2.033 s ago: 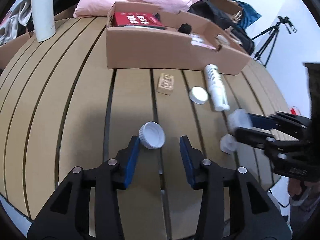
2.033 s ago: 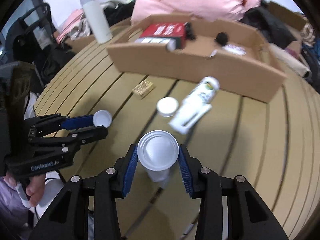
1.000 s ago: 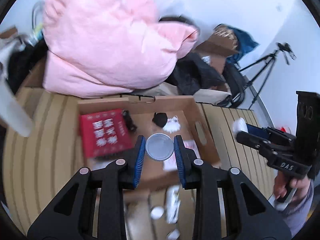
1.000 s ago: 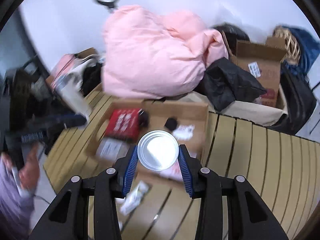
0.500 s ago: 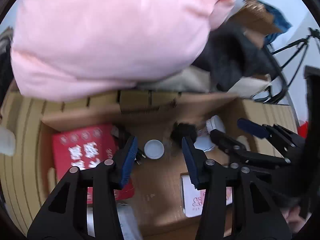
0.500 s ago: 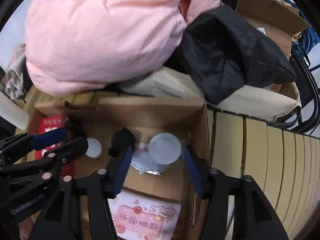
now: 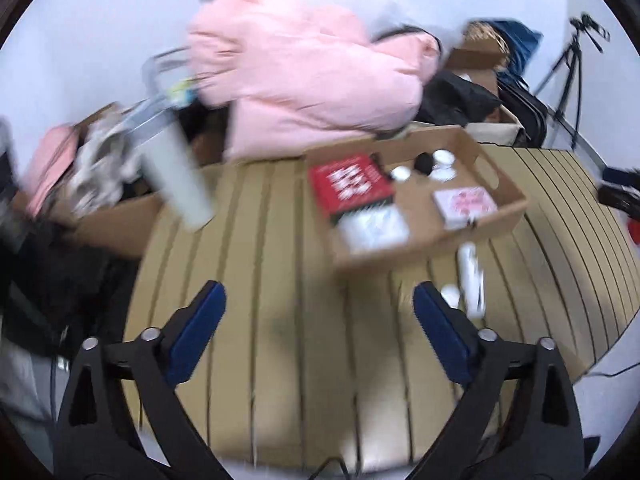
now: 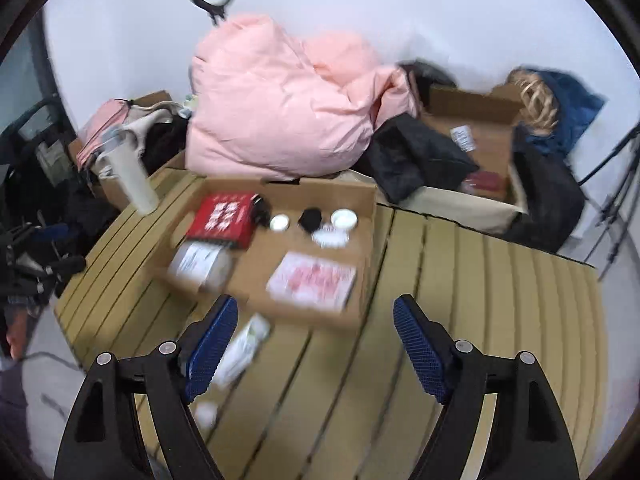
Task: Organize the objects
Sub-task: 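Withdraw both grippers from the tray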
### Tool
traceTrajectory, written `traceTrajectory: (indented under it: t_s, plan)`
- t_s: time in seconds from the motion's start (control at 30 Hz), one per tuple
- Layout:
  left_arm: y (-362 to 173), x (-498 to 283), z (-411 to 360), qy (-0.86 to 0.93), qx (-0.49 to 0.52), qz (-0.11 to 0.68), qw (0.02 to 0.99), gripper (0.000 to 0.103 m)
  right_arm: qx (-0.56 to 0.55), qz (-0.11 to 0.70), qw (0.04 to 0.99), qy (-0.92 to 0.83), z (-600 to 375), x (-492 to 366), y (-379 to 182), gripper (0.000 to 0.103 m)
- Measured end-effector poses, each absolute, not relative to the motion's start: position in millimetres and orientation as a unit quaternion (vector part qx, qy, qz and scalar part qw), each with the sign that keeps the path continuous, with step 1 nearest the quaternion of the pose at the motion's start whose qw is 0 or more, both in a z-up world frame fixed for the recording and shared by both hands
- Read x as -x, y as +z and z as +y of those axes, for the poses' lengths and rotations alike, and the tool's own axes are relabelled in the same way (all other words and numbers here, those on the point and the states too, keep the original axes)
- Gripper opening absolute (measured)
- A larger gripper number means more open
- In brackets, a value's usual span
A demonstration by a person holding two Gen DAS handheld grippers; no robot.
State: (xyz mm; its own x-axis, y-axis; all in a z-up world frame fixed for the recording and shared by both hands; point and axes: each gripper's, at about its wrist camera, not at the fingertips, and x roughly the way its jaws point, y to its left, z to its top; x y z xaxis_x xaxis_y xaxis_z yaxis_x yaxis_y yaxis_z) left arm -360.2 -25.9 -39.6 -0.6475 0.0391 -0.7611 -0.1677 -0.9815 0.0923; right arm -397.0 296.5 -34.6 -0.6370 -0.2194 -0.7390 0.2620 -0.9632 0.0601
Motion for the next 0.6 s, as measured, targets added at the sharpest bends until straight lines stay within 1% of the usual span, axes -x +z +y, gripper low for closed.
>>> traceTrajectory:
  t_s: [0.1, 0.2, 0.23, 0.33, 0.37, 0.4, 0.5, 0.6]
  plan:
    - [-48, 293, -53, 0.901, 0.429, 0.053, 0.037, 0.097, -0.374, 0.008, 0.137, -0.917, 293, 312, -38, 0.084]
    - [-51, 251, -65, 0.899, 0.436, 0.041, 0.014, 0.097, -0.369, 0.051, 0.052, -0.926, 269, 246, -59, 0.084]
    - [-50, 245, -67, 0.902, 0.43, 0.031, 0.014, 0.097, -0.372, 0.055, 0.05, -0.925, 261, 234, -65, 0.084]
    - [-53, 229, -63, 0.903, 0.428, 0.003, 0.018, 0.097, -0.409, 0.039, 0.085, -0.908, 241, 217, -90, 0.083]
    - [-55, 225, -60, 0.903, 0.43, 0.003, 0.023, 0.097, -0.417, 0.039, 0.097, -0.903, 235, 214, -95, 0.081]
    - [-56, 220, -55, 0.905, 0.425, 0.007, 0.028, 0.097, -0.416, 0.043, 0.107, -0.902, 230, 208, -96, 0.074]
    - [-59, 212, -46, 0.911, 0.41, 0.021, 0.024, 0.097, -0.385, 0.052, 0.13, -0.912, 216, 196, -92, 0.073]
    - [-65, 211, -43, 0.917, 0.397, 0.003, 0.034, 0.097, -0.401, 0.041, 0.169, -0.9, 206, 199, -103, 0.073]
